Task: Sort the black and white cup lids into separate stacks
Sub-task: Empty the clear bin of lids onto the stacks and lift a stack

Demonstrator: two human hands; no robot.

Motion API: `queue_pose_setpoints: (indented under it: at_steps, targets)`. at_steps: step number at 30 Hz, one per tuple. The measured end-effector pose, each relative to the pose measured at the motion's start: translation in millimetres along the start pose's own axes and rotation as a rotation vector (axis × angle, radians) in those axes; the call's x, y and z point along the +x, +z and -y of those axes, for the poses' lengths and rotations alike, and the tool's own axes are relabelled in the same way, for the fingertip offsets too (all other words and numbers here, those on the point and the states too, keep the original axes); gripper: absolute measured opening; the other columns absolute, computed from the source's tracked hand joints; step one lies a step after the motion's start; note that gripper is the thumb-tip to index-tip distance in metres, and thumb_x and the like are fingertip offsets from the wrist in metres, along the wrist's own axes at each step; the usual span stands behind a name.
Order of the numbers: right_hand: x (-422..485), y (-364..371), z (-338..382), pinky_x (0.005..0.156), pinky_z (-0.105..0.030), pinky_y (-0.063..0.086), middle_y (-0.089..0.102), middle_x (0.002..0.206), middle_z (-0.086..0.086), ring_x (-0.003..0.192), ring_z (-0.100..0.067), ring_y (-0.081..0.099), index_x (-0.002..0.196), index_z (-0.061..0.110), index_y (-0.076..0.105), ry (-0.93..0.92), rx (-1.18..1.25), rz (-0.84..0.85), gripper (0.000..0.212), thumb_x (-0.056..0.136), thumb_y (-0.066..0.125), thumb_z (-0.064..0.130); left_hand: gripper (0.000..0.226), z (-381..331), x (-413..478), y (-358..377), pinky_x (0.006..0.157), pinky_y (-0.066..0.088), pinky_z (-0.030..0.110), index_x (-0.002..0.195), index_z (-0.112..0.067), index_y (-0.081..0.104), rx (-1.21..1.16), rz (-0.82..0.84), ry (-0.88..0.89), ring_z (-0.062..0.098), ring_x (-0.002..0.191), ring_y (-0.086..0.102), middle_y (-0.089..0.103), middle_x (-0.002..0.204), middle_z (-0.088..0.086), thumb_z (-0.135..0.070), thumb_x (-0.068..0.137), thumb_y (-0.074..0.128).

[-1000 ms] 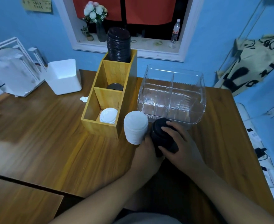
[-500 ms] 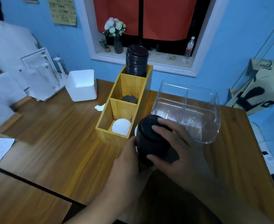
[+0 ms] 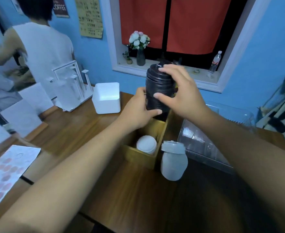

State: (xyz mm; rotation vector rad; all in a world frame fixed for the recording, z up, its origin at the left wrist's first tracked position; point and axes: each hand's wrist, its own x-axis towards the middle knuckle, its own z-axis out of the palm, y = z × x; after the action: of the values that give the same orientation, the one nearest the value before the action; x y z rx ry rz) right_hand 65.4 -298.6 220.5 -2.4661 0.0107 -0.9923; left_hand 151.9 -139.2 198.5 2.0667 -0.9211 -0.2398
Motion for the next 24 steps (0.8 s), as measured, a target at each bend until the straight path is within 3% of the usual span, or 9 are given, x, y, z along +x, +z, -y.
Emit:
queue_pose_setpoints:
  at_steps: [7, 12, 15, 17, 20, 24]
  targets:
    - [-2, 41, -55, 0.109, -0.043, 0.044, 0.047, 0.143, -0.001, 0.134, -0.016, 0.046, 0.135, 0.018, 0.055, 0.033, -0.016, 0.089, 0.066, 0.078, 0.085, 0.03, 0.077, 35, 44, 33, 0.09, 0.053, 0.04, 0.131, -0.013, 0.045, 0.181, -0.024, -0.106, 0.029, 0.112, 0.063, 0.066, 0.126, 0.007, -0.035, 0.073, 0.091]
    - [-5, 51, -69, 0.105, -0.039, 0.046, 0.046, 0.142, 0.001, 0.131, -0.016, 0.048, 0.135, 0.02, 0.054, 0.076, -0.056, 0.088, 0.067, 0.078, 0.085, 0.031, 0.064, 34, 55, 41, 0.077, 0.045, 0.036, 0.128, -0.008, 0.044, 0.266, -0.003, -0.161, 0.033, 0.107, 0.064, 0.065, 0.117, 0.011, -0.03, 0.081, 0.081]
    - [-10, 56, -75, 0.1, -0.042, 0.049, 0.047, 0.14, 0.0, 0.125, -0.02, 0.052, 0.134, 0.019, 0.054, 0.036, -0.104, 0.144, 0.064, 0.078, 0.084, 0.031, 0.06, 25, 63, 34, 0.081, 0.049, 0.036, 0.133, -0.006, 0.039, 0.215, 0.098, -0.223, 0.028, 0.104, 0.062, 0.061, 0.114, 0.008, -0.024, 0.087, 0.072]
    - [-14, 61, -78, 0.098, -0.046, 0.049, 0.048, 0.138, 0.001, 0.121, -0.023, 0.056, 0.133, 0.019, 0.055, -0.014, -0.186, 0.168, 0.061, 0.079, 0.081, 0.031, 0.048, 20, 67, 28, 0.086, 0.056, 0.039, 0.127, -0.008, 0.048, 0.184, 0.15, -0.222, 0.026, 0.1, 0.064, 0.063, 0.114, 0.009, -0.021, 0.086, 0.07]
    - [-18, 65, -79, 0.103, -0.049, 0.043, 0.054, 0.138, 0.0, 0.122, -0.026, 0.056, 0.134, 0.018, 0.057, -0.015, -0.278, 0.155, 0.064, 0.079, 0.082, 0.037, 0.032, 17, 66, 23, 0.084, 0.058, 0.039, 0.116, -0.011, 0.058, 0.176, 0.183, -0.208, 0.026, 0.093, 0.065, 0.066, 0.108, 0.012, -0.016, 0.086, 0.068]
    - [-21, 67, -78, 0.109, -0.05, 0.037, 0.058, 0.139, 0.002, 0.131, -0.025, 0.049, 0.137, 0.02, 0.058, 0.002, -0.4, 0.161, 0.065, 0.081, 0.077, 0.048, 0.032, 18, 53, 22, 0.088, 0.057, 0.038, 0.111, -0.017, 0.048, 0.121, 0.156, -0.235, 0.023, 0.098, 0.063, 0.062, 0.105, 0.005, -0.015, 0.089, 0.07]
